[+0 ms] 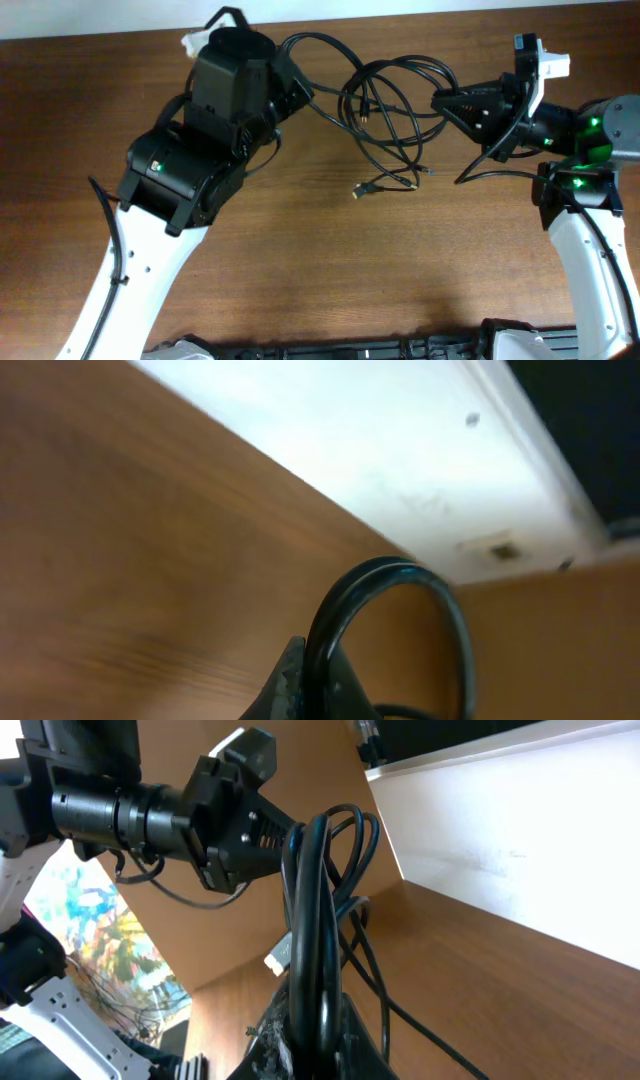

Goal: Untangle cables

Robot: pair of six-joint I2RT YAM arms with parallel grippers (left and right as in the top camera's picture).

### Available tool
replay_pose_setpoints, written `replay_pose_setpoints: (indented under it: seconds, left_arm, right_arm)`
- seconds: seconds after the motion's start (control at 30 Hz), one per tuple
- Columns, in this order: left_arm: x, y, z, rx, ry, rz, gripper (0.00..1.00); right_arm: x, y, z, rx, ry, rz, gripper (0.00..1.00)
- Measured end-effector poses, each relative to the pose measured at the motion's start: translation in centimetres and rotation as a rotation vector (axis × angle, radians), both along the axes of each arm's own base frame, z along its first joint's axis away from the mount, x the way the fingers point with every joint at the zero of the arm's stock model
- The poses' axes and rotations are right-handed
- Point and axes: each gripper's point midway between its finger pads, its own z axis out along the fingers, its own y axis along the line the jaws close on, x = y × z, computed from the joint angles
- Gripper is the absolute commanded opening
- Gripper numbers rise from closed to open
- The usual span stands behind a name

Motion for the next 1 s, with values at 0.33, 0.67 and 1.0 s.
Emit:
replay_pose_setpoints:
  seconds: [0.33, 0.67, 1.0]
  left_arm:
    - [0.0, 0.5, -0.3, -0.234, 0.104, 0.183, 0.72]
    - [1.4, 6.0, 0.1, 0.105, -0.042, 0.313, 0.98]
    - [-1.2, 1.6, -3.7, 0.796, -0.129, -0.53, 0.99]
  right_arm:
    - [-0.2, 0.1, -0.1, -0.004, 0.0, 0.011, 0.04]
    - [-0.6, 0.0, -0.3, -0.014, 0.007, 0.037, 0.04]
    - [-0.5, -0.1, -0.1, -0.01, 0.004, 0.028, 0.04]
